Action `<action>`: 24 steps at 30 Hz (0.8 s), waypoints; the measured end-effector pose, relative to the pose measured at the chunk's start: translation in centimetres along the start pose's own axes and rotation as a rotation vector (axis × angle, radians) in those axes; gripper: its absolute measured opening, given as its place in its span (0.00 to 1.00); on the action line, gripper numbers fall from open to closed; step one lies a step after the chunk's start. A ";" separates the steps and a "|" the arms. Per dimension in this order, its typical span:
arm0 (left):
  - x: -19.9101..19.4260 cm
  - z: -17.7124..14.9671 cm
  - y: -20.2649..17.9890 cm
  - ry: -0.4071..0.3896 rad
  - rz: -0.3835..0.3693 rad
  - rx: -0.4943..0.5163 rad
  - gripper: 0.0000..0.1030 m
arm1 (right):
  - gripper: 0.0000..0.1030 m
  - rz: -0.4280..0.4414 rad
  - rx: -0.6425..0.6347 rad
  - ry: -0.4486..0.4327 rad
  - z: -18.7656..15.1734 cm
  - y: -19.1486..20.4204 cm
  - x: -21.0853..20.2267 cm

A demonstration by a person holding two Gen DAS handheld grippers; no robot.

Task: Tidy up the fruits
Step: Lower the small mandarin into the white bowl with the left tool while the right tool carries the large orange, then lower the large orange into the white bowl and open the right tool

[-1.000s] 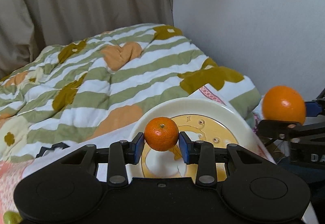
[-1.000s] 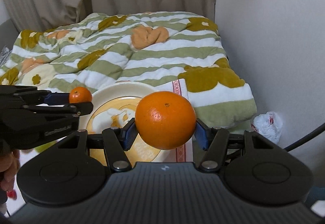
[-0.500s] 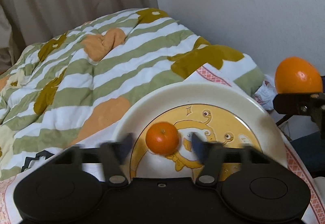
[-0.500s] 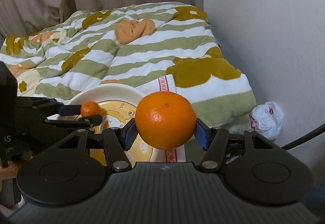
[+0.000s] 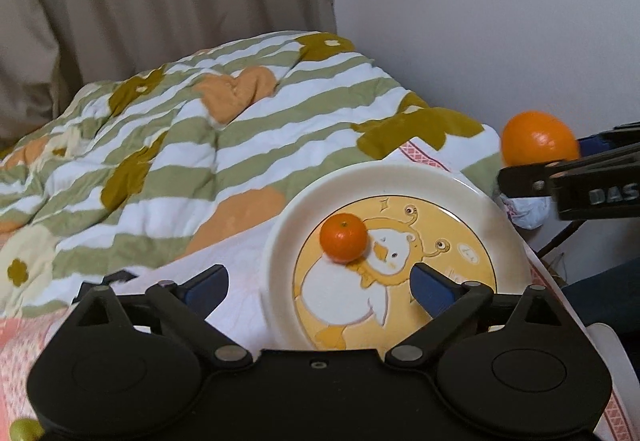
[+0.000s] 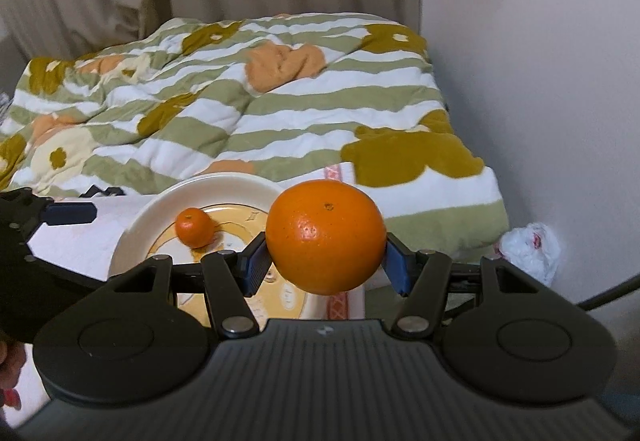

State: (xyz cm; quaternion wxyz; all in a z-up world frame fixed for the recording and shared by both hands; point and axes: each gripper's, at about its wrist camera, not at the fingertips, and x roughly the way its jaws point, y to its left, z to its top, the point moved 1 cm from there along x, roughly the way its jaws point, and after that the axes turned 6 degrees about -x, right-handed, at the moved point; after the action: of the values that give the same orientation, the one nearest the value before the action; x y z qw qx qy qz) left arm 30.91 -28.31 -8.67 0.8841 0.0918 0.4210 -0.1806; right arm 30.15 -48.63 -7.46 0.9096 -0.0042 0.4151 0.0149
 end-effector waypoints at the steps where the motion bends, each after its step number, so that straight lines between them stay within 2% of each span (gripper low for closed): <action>1: -0.3 -0.1 0.2 -0.002 0.003 -0.009 0.96 | 0.72 0.007 -0.011 0.002 0.1 0.3 0.3; 10: -2.5 -0.7 2.1 -0.018 0.040 -0.079 0.96 | 0.72 0.077 -0.123 0.032 0.6 4.0 4.0; 18: -3.3 -2.0 3.4 -0.015 0.064 -0.125 0.96 | 0.72 0.084 -0.212 0.055 0.0 6.0 7.7; 23: -3.6 -2.5 4.1 -0.008 0.076 -0.156 0.96 | 0.73 0.088 -0.229 0.061 -0.2 6.2 8.3; 24: -3.7 -2.6 4.1 -0.007 0.078 -0.159 0.96 | 0.76 0.088 -0.233 0.059 -0.2 6.3 8.3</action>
State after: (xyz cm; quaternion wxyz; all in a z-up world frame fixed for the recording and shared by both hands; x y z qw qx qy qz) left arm 28.56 -22.88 -7.37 0.8965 0.0372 0.4269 -0.1123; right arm 35.26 -42.13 -13.83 0.8889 -0.0921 0.4367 0.1030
